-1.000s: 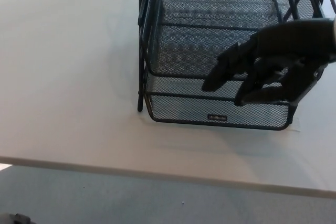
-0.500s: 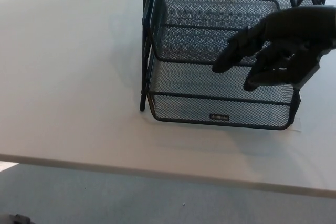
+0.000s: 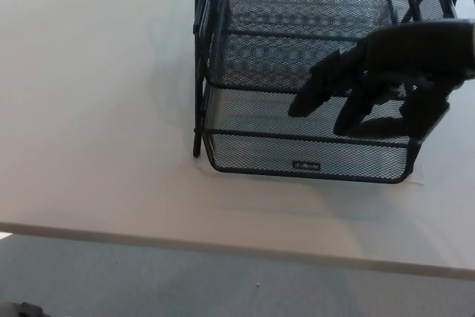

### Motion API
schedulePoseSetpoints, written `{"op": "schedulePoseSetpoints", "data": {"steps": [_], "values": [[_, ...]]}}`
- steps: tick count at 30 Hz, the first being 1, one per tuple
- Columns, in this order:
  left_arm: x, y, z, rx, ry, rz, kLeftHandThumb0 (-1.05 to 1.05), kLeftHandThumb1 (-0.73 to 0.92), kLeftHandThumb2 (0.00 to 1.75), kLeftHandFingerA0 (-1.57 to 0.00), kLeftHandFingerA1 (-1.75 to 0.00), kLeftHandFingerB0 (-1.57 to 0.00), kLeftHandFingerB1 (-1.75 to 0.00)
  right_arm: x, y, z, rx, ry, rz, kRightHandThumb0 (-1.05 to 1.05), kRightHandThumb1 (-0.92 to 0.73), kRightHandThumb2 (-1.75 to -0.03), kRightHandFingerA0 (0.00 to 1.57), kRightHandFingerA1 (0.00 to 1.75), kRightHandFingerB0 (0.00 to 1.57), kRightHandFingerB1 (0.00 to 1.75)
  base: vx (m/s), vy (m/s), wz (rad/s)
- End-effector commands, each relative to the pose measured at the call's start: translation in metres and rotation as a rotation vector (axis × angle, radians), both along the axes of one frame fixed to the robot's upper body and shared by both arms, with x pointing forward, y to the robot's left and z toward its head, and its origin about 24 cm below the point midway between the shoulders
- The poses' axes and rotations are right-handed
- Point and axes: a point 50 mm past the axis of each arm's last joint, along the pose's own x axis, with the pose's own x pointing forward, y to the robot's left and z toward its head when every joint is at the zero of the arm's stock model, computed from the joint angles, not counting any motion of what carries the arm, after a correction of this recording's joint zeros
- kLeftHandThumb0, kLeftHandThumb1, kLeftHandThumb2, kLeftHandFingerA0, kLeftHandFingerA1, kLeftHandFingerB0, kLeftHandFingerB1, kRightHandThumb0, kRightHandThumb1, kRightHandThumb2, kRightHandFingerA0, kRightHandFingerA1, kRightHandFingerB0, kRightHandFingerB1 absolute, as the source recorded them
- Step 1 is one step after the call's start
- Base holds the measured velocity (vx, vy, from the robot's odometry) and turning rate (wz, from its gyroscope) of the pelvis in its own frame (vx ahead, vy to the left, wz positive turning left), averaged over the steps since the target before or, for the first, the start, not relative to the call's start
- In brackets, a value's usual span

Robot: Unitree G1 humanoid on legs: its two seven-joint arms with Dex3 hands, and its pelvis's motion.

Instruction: A balck drawer is kept on the middle of the table and the robot uses its right hand to push it back away from the robot

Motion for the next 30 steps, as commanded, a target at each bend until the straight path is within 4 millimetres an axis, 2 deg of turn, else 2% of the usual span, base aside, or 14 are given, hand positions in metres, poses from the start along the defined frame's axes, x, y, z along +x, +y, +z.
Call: {"op": "schedulePoseSetpoints", "data": {"steps": [1,2,7,16,23,24,27,28,30], "values": [[-0.003,0.004,0.0,0.013,0.009,0.002,-0.56,0.71,0.62,-0.48,-0.38,-0.33,-0.33,-0.05,0.017,-0.022,-0.037,0.096,0.171,-0.49,-0.62,-0.98,0.37,0.55,0.2,0.46,0.0,0.0,0.0],[-0.002,0.004,0.001,0.015,0.01,-0.003,-0.57,0.71,0.63,-0.49,-0.38,-0.33,-0.33,-0.063,0.021,-0.025,-0.037,0.105,0.219,-0.54,-0.8,-0.65,0.39,0.37,0.3,0.32,0.0,0.0,0.0],[-0.003,0.005,0.001,0.016,0.007,-0.004,-0.55,0.75,0.63,-0.48,-0.38,-0.34,-0.33,-0.094,0.023,-0.03,-0.007,0.124,0.325,-0.49,-0.79,-0.63,0.41,0.39,0.31,0.33,0.0,0.0,0.0],[-0.003,0.005,0.001,0.011,0.004,-0.003,-0.55,0.72,0.62,-0.47,-0.38,-0.33,-0.33,-0.115,0.004,-0.041,0.034,0.188,0.301,-0.5,-0.8,-0.63,0.4,0.41,0.3,0.33,0.0,0.0,0.0],[-0.003,0.006,0.002,0.01,0.002,0.002,-0.55,0.71,0.62,-0.48,-0.38,-0.33,-0.33,-0.114,-0.032,-0.079,0.041,0.286,0.136,-0.53,-0.82,-0.64,0.4,0.39,0.3,0.33,0.0,0.0,0.0],[-0.004,0.007,0.002,0.014,0.005,0.0,-0.55,0.72,0.63,-0.48,-0.38,-0.33,-0.33,-0.113,-0.042,-0.091,0.05,0.319,0.078,-0.5,-0.64,-1.0,0.36,0.56,0.19,0.46,0.0,0.0,0.0],[-0.003,0.007,0.003,0.014,0.001,0.003,-0.55,0.72,0.62,-0.47,-0.38,-0.33,-0.33,-0.113,-0.053,-0.107,0.083,0.374,0.008,-0.51,-0.64,-0.99,0.35,0.55,0.18,0.46,0.0,0.0,0.0],[-0.003,0.007,0.003,0.019,0.001,0.002,-0.56,0.72,0.63,-0.47,-0.38,-0.32,-0.33,-0.115,-0.061,-0.121,0.093,0.407,-0.041,-0.53,-0.82,-0.64,0.36,0.36,0.3,0.32,0.0,0.0,0.0],[-0.003,0.008,0.003,0.02,-0.001,0.003,-0.56,0.71,0.62,-0.47,-0.38,-0.32,-0.33,-0.118,-0.068,-0.133,0.106,0.428,-0.082,-0.52,-0.82,-0.64,0.36,0.36,0.3,0.32,0.0,0.0,0.0]]}}
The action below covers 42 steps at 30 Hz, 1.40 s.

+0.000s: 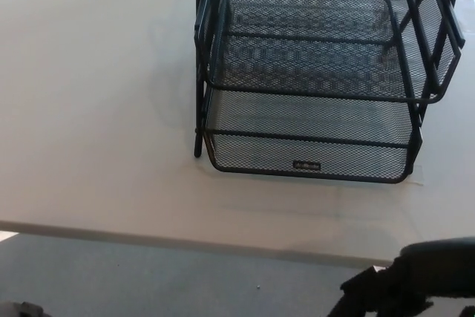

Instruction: A balck drawer is kept on the middle of the table and the robot uses its right hand to push it back away from the robot

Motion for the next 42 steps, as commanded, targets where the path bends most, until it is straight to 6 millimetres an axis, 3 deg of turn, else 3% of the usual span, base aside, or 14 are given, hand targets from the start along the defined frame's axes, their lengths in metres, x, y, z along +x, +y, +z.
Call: {"op": "schedulePoseSetpoints", "data": {"steps": [1,2,3,6,7,10,11,22,31,32,36,38,39,42], "values": [[-0.004,0.008,0.003,0.02,-0.001,0.004,-0.56,0.71,0.62,-0.47,-0.38,-0.32,-0.33,-0.007,-0.028,-0.035,0.014,0.061,-0.127,-0.52,-0.82,-0.64,0.36,0.36,0.3,0.32,0.0,0.0,0.0],[-0.003,0.008,0.003,0.02,-0.001,0.007,-0.56,0.72,0.62,-0.47,-0.38,-0.31,-0.33,-0.01,-0.036,-0.049,0.028,0.088,-0.191,-0.55,-0.65,-0.98,0.33,0.53,0.19,0.45,0.0,0.0,0.0],[-0.004,0.009,0.003,0.018,-0.003,0.009,-0.56,0.71,0.62,-0.47,-0.38,-0.31,-0.32,-0.012,-0.042,-0.059,0.027,0.105,-0.239,-0.55,-0.81,-0.64,0.36,0.36,0.31,0.32,0.0,0.0,0.0],[-0.004,0.008,0.003,0.013,-0.005,0.01,-0.55,0.71,0.62,-0.47,-0.38,-0.33,-0.33,-0.016,-0.053,-0.076,-0.006,0.117,-0.338,-0.57,-0.79,-0.64,0.37,0.36,0.31,0.32,0.0,0.0,0.0],[-0.004,0.008,0.003,0.01,-0.005,0.013,-0.56,0.71,0.62,-0.47,-0.39,-0.33,-0.33,-0.018,-0.059,-0.086,-0.027,0.118,-0.403,-0.55,-0.63,-0.98,0.35,0.53,0.2,0.45,0.0,0.0,0.0],[-0.004,0.008,0.003,0.008,-0.004,0.016,-0.56,0.71,0.62,-0.47,-0.39,-0.33,-0.33,-0.02,-0.069,-0.101,-0.073,0.092,-0.484,-0.51,-0.63,-0.99,0.36,0.55,0.19,0.45,0.0,0.0,0.0],[-0.004,0.008,0.003,0.008,-0.004,0.016,-0.55,0.71,0.62,-0.45,-0.38,-0.31,-0.32,-0.019,-0.075,-0.106,-0.126,0.048,-0.513,-0.54,-0.79,-0.64,0.43,0.37,0.33,0.32,0.0,0.0,0.0],[-0.006,0.01,0.003,0.014,-0.003,0.017,-0.56,0.71,0.62,-0.49,-0.39,-0.33,-0.33,-0.011,-0.106,-0.15,-0.53,-0.118,-0.65,-0.45,-0.77,-0.63,0.46,0.42,0.36,0.35,0.0,0.0,0.0],[-0.005,0.009,0.002,0.012,0.003,0.029,-0.55,0.7,0.62,-0.47,-0.38,-0.3,-0.32,-0.009,-0.11,-0.191,-0.701,-0.093,-0.668,-0.42,-0.78,-0.63,0.53,0.43,0.46,0.38,0.0,0.0,0.0],[-0.005,0.009,0.002,0.012,0.002,0.025,-0.56,0.71,0.62,-0.48,-0.38,-0.32,-0.33,-0.011,-0.113,-0.196,-0.707,-0.057,-0.681,-0.48,-0.6,-0.96,0.35,0.55,0.23,0.48,0.0,0.0,0.0],[-0.004,0.009,0.004,0.02,0.0,0.012,-0.56,0.71,0.62,-0.47,-0.38,-0.32,-0.33,-0.012,-0.12,-0.202,-0.721,-0.002,-0.679,-0.52,-0.61,-0.97,0.33,0.54,0.21,0.47,0.0,0.0,0.0],[-0.005,0.01,0.003,0.015,0.0,0.019,-0.55,0.71,0.62,-0.48,-0.39,-0.33,-0.33,-0.012,-0.122,-0.205,-0.714,0.03,-0.695,-0.53,-0.6,-0.96,0.31,0.53,0.2,0.46,0.0,0.0,0.0],[-0.006,0.01,0.003,0.012,-0.001,0.02,-0.55,0.71,0.62,-0.47,-0.38,-0.33,-0.33,-0.012,-0.122,-0.205,-0.71,0.037,-0.699,-0.51,-0.79,-0.63,0.38,0.36,0.32,0.32,0.0,0.0,0.0],[-0.005,0.009,0.003,0.015,-0.005,0.01,-0.55,0.71,0.62,-0.48,-0.38,-0.33,-0.33,-0.012,-0.123,-0.208,-0.699,0.062,-0.719,-0.47,-0.78,-0.63,0.49,0.45,0.38,0.35,0.0,0.0,0.0]]}}
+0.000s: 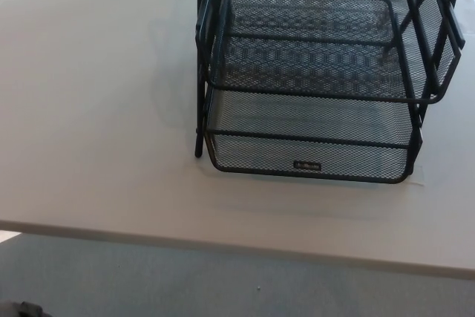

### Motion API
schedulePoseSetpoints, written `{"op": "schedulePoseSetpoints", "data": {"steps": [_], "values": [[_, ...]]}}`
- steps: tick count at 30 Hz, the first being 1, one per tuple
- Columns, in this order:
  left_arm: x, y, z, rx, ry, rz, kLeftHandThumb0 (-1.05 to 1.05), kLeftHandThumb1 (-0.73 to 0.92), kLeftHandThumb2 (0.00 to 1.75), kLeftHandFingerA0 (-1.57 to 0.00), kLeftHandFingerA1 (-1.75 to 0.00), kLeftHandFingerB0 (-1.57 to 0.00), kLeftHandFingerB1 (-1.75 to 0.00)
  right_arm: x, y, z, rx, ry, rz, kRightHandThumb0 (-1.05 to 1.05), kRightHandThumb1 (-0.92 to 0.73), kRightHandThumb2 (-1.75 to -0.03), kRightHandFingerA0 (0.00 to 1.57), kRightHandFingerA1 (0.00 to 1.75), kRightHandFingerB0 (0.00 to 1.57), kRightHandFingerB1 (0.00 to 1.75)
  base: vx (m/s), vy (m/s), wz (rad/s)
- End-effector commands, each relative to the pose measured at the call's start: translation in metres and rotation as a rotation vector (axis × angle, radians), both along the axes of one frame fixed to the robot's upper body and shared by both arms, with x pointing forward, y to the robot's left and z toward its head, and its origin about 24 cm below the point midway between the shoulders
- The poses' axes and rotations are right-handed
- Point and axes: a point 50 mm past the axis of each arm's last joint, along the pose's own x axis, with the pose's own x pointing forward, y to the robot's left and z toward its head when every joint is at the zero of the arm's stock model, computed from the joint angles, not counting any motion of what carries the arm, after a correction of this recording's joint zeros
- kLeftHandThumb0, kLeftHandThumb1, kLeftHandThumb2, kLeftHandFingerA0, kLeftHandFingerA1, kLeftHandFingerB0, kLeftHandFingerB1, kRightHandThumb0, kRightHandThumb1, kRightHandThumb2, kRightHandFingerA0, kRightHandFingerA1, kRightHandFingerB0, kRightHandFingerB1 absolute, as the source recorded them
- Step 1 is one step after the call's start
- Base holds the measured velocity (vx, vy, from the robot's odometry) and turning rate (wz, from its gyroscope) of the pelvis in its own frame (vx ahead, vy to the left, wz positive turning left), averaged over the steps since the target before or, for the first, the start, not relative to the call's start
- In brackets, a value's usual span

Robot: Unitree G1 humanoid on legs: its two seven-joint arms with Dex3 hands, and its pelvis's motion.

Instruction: A balck drawer is kept on the middle of the table and the robot uses its right hand to push it back away from the robot

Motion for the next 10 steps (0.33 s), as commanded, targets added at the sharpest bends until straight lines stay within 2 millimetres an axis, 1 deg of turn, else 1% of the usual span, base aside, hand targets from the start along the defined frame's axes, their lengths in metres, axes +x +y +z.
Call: {"op": "schedulePoseSetpoints", "data": {"steps": [1,2,3,4,5,6,8,9,10], "values": [[-0.0048,0.0087,0.0028,0.014,-0.001,0.008,-0.55,0.71,0.62,-0.48,-0.39,-0.33,-0.33,0.0046,-0.0138,-0.0138,-0.171,-0.056,0.014,-0.48,-0.78,-0.63,0.48,0.44,0.39,0.35,0.0,0.0,0.0],[-0.0047,0.0085,0.0027,0.013,-0.001,0.01,-0.55,0.71,0.62,-0.48,-0.39,-0.33,-0.33,0.0048,-0.0142,-0.0144,-0.172,-0.056,0.013,-0.48,-0.78,-0.63,0.48,0.44,0.39,0.35,0.0,0.0,0.0],[-0.0046,0.0085,0.0027,0.016,-0.001,0.008,-0.56,0.71,0.62,-0.49,-0.39,-0.33,-0.33,0.0052,-0.0144,-0.0149,-0.167,-0.052,0.009,-0.47,-0.78,-0.64,0.49,0.42,0.44,0.37,0.0,0.0,0.0],[-0.0045,0.0086,0.0027,0.02,-0.001,0.005,-0.56,0.71,0.62,-0.49,-0.39,-0.33,-0.33,0.0055,-0.0145,-0.0153,-0.16,-0.048,0.003,-0.47,-0.78,-0.64,0.49,0.42,0.44,0.37,0.0,0.0,0.0],[-0.0043,0.0087,0.0028,0.023,0.003,0.004,-0.56,0.71,0.62,-0.48,-0.38,-0.33,-0.33,0.0059,-0.0146,-0.0151,-0.142,-0.046,-0.017,-0.49,-0.61,-0.97,0.39,0.57,0.29,0.5,0.0,0.0,0.0],[-0.0043,0.0088,0.0029,0.019,0.004,0.007,-0.55,0.71,0.62,-0.47,-0.39,-0.32,-0.33,0.0062,-0.0148,-0.0151,-0.139,-0.045,-0.018,-0.5,-0.76,-0.63,0.45,0.39,0.4,0.36,0.0,0.0,0.0],[-0.0044,0.009,0.0031,0.013,0.002,0.011,-0.55,0.71,0.62,-0.47,-0.39,-0.32,-0.33,0.0066,-0.015,-0.0155,-0.144,-0.045,-0.008,-0.5,-0.76,-0.63,0.45,0.39,0.4,0.36,0.0,0.0,0.0],[-0.0048,0.0091,0.0031,0.012,0.002,0.01,-0.55,0.71,0.62,-0.48,-0.39,-0.33,-0.33,0.0069,-0.0149,-0.0157,-0.146,-0.043,0.0,-0.49,-0.62,-0.98,0.4,0.57,0.3,0.5,0.0,0.0,0.0],[-0.0048,0.0091,0.0031,0.012,0.002,0.01,-0.55,0.71,0.62,-0.48,-0.39,-0.33,-0.33,0.0069,-0.0149,-0.0157,-0.146,-0.043,0.0,-0.49,-0.62,-0.98,0.4,0.57,0.3,0.5,0.0,0.0,0.0]]}}
